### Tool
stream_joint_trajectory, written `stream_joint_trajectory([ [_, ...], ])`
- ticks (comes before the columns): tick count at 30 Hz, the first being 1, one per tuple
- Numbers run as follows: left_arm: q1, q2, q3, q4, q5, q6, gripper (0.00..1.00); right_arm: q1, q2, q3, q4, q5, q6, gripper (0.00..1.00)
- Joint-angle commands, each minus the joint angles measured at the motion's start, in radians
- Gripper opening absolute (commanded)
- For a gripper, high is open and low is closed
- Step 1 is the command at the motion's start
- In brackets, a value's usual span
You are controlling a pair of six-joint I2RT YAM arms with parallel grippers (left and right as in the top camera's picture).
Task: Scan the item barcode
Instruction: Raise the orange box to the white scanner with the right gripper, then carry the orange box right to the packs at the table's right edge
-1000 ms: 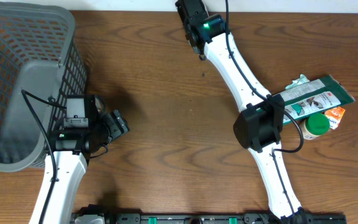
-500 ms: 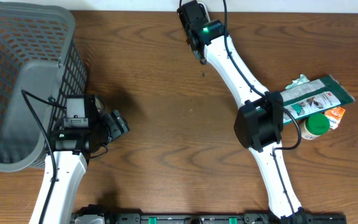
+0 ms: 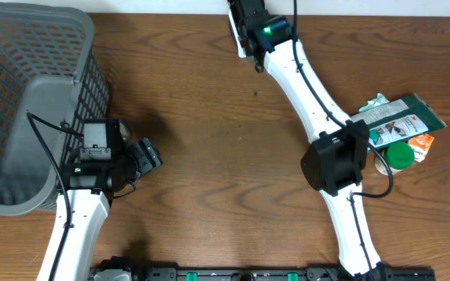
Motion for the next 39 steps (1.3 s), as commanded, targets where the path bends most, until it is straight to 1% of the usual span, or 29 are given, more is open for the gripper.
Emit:
stream_joint_trajectory([
  [1,0.006,0.005,0.016,0.000,-0.010,0.014,0.82,-0.015,-0.008,-0.003,0.018,-0.026,0.021,0.01],
  [7,0.006,0.005,0.016,0.000,-0.010,0.014,0.82,-0.036,0.040,-0.074,0.094,-0.117,0.021,0.02],
  [11,0.006,0.005,0.016,-0.001,-0.010,0.014,0.82,-0.052,0.053,-0.150,0.126,-0.110,0.021,0.01],
  [18,0.006,0.005,0.016,0.000,-0.010,0.014,0.82,-0.063,0.047,-0.148,0.106,-0.108,0.020,0.01],
  [23,0.006,0.005,0.016,-0.001,-0.010,0.014,0.82,-0.058,-0.003,-0.119,0.093,-0.108,0.020,0.01],
  [28,0.006,0.005,0.016,0.000,-0.010,0.014,0.82,-0.041,-0.119,-0.113,-0.003,-0.150,0.021,0.01],
  [32,0.006,0.005,0.016,0.000,-0.010,0.014,0.83,-0.026,-0.234,-0.113,-0.161,-0.151,0.022,0.01],
  [34,0.006,0.005,0.016,0.000,-0.010,0.014,0.82,-0.025,-0.310,-0.113,-0.264,-0.161,0.070,0.01],
  [37,0.006,0.005,0.016,0.000,-0.010,0.014,0.82,-0.029,-0.396,-0.113,-0.362,-0.195,0.099,0.01],
  [39,0.006,0.005,0.016,0.000,-0.010,0.014,0.83,-0.037,-0.457,-0.113,-0.428,-0.194,0.187,0.01],
])
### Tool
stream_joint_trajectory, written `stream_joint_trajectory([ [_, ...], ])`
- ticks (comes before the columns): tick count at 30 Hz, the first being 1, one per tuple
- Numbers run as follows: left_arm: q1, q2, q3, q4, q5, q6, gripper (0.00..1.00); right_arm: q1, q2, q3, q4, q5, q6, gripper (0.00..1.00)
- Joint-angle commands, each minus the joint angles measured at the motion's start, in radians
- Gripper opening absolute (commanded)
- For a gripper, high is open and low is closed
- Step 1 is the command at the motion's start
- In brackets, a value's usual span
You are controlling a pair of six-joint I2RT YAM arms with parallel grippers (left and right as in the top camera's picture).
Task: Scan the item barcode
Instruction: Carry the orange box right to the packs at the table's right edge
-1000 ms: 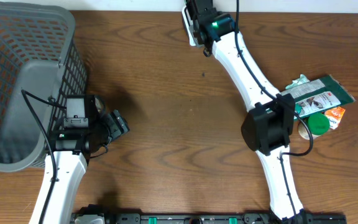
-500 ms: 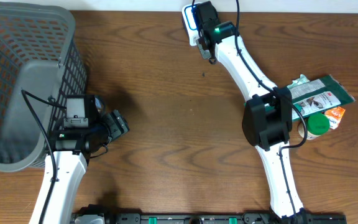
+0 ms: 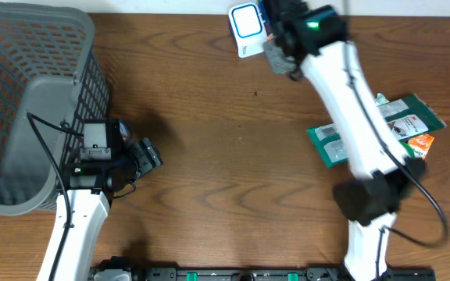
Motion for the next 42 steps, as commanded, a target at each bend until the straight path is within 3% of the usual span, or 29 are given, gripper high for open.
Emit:
stream_joint_trajectory([
  [1,0.006,0.005,0.016,-0.001,-0.011,0.014,0.82,-0.011,-0.118,0.018,-0.088,-0.019,0.154,0.01],
  [7,0.006,0.005,0.016,-0.001,-0.011,0.014,0.82,-0.014,-0.265,0.017,-0.273,0.000,0.237,0.01],
  [15,0.006,0.005,0.016,-0.002,-0.011,0.014,0.82,-0.013,-0.410,-0.014,-0.336,0.004,0.237,0.01],
  [23,0.006,0.005,0.016,-0.001,-0.011,0.014,0.82,-0.014,-0.600,-0.273,-0.306,0.044,0.328,0.01],
  [32,0.006,0.005,0.016,-0.001,-0.011,0.014,0.82,-0.036,-0.782,-0.851,0.048,0.072,0.418,0.01],
  [42,0.006,0.005,0.016,-0.001,-0.011,0.014,0.82,-0.121,-0.729,-1.412,0.558,0.056,0.502,0.05],
])
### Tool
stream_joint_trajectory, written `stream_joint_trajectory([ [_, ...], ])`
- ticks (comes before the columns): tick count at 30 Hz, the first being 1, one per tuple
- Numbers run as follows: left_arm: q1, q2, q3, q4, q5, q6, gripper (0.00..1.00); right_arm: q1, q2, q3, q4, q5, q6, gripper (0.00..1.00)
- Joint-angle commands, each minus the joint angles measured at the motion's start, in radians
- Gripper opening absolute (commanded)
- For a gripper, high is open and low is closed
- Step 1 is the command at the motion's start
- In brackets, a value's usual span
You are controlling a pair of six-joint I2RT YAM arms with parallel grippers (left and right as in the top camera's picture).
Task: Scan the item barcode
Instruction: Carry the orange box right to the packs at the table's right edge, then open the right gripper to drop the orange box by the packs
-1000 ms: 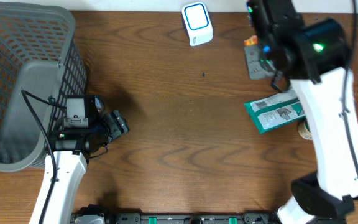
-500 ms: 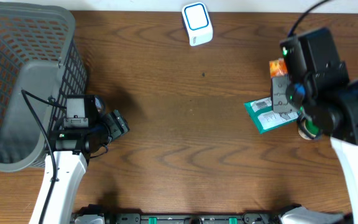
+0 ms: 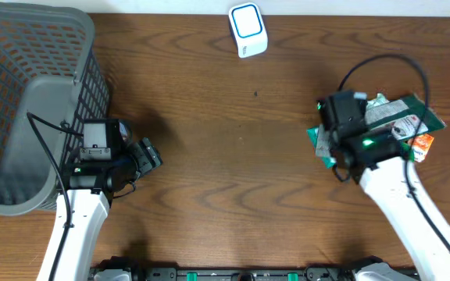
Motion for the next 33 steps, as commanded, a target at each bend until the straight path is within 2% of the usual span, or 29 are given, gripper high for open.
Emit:
stream_joint_trajectory([
  [1,0.005,0.005,0.016,-0.001,-0.010,0.013,0.83,-0.019,0.023,-0.117,0.090,0.005,0.043,0.06],
  [2,0.005,0.005,0.016,-0.001,-0.010,0.013,0.83,-0.021,0.030,-0.145,0.120,0.006,0.043,0.11],
  [3,0.005,0.005,0.016,-0.001,-0.010,0.013,0.82,-0.021,0.035,-0.163,0.139,0.006,0.043,0.30],
  [4,0.005,0.005,0.016,-0.001,-0.010,0.013,0.83,-0.021,0.039,-0.179,0.158,0.006,0.043,0.57],
  [5,0.005,0.005,0.016,-0.001,-0.010,0.013,0.82,-0.021,0.039,-0.189,0.173,0.005,0.043,0.69],
  [9,0.005,0.005,0.016,-0.001,-0.010,0.013,0.82,-0.021,0.039,-0.193,0.196,0.006,0.037,0.98],
  [33,0.005,0.005,0.016,-0.001,-0.010,0.013,0.83,-0.021,0.039,-0.193,0.196,0.002,0.039,0.99],
])
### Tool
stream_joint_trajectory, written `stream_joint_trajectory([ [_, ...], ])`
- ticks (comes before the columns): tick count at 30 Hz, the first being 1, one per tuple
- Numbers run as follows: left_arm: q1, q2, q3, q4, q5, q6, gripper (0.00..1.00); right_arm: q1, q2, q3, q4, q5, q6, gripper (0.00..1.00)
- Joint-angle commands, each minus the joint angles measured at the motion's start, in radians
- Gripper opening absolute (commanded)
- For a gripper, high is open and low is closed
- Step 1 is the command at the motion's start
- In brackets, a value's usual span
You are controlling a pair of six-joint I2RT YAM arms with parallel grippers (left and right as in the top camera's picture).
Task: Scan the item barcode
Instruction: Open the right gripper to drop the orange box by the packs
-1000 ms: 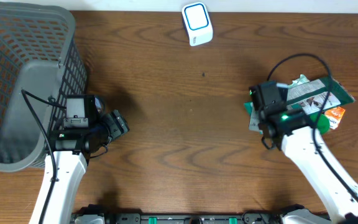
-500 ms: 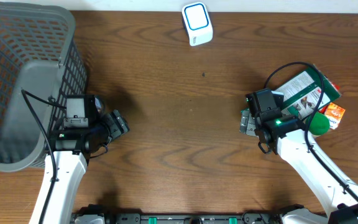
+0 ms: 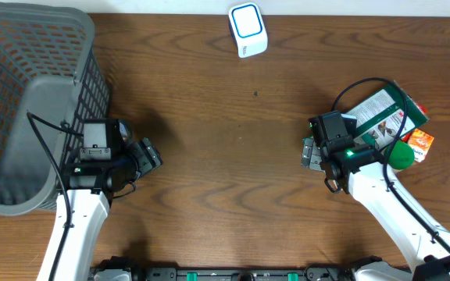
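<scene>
A white barcode scanner [image 3: 248, 30] with a blue ring lies at the table's far edge. At the right, a large green packet [image 3: 385, 117] lies tilted, its white label facing up. My right gripper [image 3: 310, 152] sits just left of it, low over the table. Its fingers look closed on a green packet edge, and the wrist hides the rest of that piece. My left gripper [image 3: 148, 154] hangs beside the basket, holding nothing; its dark fingers do not show a gap clearly.
A grey mesh basket [image 3: 30, 47] fills the left end of the table. A green-capped bottle [image 3: 401, 156] and an orange packet [image 3: 420, 143] lie right of the right arm, whose cable loops over the green packet.
My right gripper has shifted slightly down and left, from over the packets to their left edge. The large green packet has turned counter-clockwise and looks nearer the camera. The left arm has not moved.
The right arm first reached across to the scanner at the far edge. It then stood beside the scanner, which had come into full view. Later it was back over the green packets at the right, and now it is low at their left edge with the large packet turned.
</scene>
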Motion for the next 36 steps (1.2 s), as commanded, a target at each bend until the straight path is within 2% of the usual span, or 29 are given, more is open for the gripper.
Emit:
stream_joint_trajectory([
  [1,0.005,0.005,0.016,-0.001,-0.010,0.013,0.83,-0.014,-0.006,0.000,0.000,0.011,0.010,0.99],
  [19,0.005,0.005,0.016,-0.001,-0.010,0.013,0.83,-0.013,-0.049,-0.014,-0.004,0.011,0.010,0.99],
  [28,0.005,0.005,0.016,-0.001,-0.010,0.013,0.83,-0.014,-0.318,-0.076,-0.005,0.011,0.010,0.99],
  [36,0.005,0.005,0.016,-0.001,-0.010,0.013,0.83,-0.047,-0.715,-0.275,0.050,0.068,0.010,0.99],
])
